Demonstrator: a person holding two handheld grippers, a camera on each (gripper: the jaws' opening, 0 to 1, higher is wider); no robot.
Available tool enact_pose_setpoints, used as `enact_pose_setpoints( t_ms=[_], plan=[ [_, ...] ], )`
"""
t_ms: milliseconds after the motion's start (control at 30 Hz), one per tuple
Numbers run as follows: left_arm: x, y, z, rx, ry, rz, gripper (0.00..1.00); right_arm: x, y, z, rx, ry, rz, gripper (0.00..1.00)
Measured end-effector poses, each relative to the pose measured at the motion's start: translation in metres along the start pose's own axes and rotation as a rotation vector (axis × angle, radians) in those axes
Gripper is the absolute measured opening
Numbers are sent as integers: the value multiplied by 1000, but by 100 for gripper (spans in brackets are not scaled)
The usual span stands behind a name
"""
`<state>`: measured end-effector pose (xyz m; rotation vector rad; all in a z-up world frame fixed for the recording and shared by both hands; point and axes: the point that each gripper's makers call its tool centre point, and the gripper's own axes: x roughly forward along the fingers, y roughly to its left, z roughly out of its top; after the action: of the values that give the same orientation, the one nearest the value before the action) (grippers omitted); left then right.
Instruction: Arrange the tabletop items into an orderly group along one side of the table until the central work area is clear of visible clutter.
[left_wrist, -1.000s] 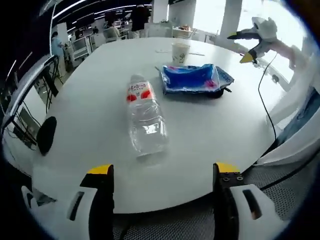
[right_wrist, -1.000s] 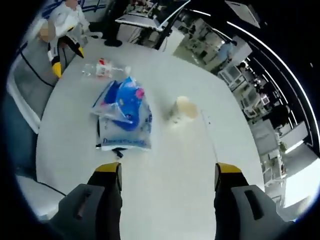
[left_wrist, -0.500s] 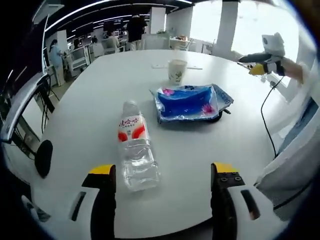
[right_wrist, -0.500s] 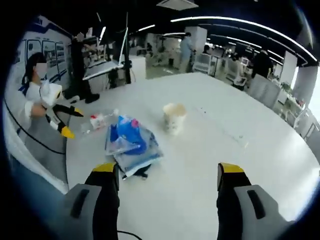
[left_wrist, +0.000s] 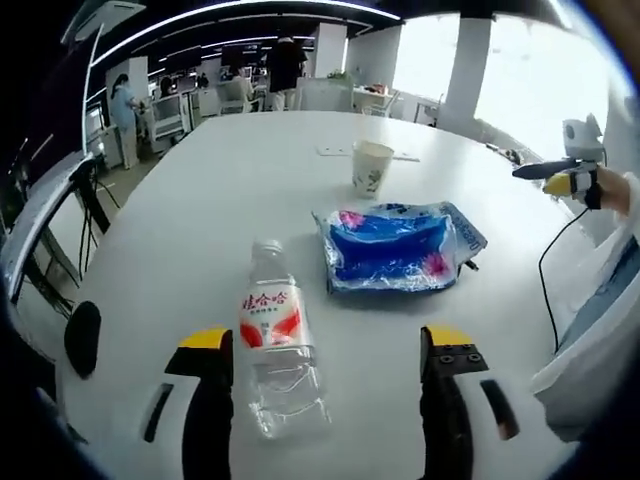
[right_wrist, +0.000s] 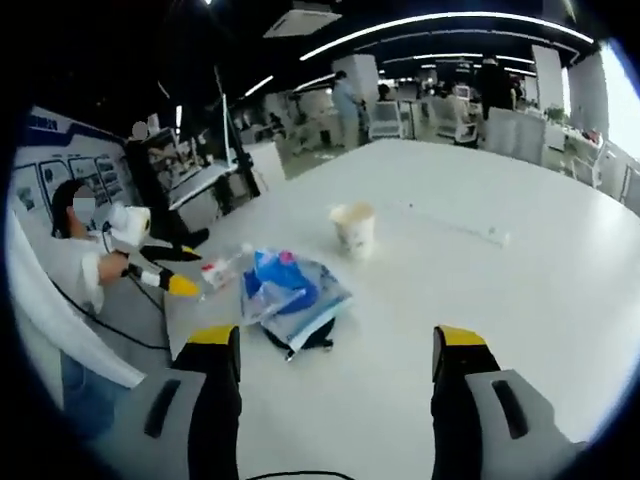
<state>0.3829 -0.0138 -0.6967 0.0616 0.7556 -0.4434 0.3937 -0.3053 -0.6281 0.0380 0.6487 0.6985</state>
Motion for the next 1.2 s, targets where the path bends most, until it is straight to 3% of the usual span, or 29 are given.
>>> enact_pose_setpoints(
  t_ms=[167,533,1200],
  plan=[
    [4,10,9,-64,-22,21,75,4,11,1,-12,3,30,76],
    [7,33,29,-243,-104,79,68,3,11,-14,30,29,40,73],
    [46,38,36,-265,7,102,56,0,-2,-26,110,37,28,70]
  ],
)
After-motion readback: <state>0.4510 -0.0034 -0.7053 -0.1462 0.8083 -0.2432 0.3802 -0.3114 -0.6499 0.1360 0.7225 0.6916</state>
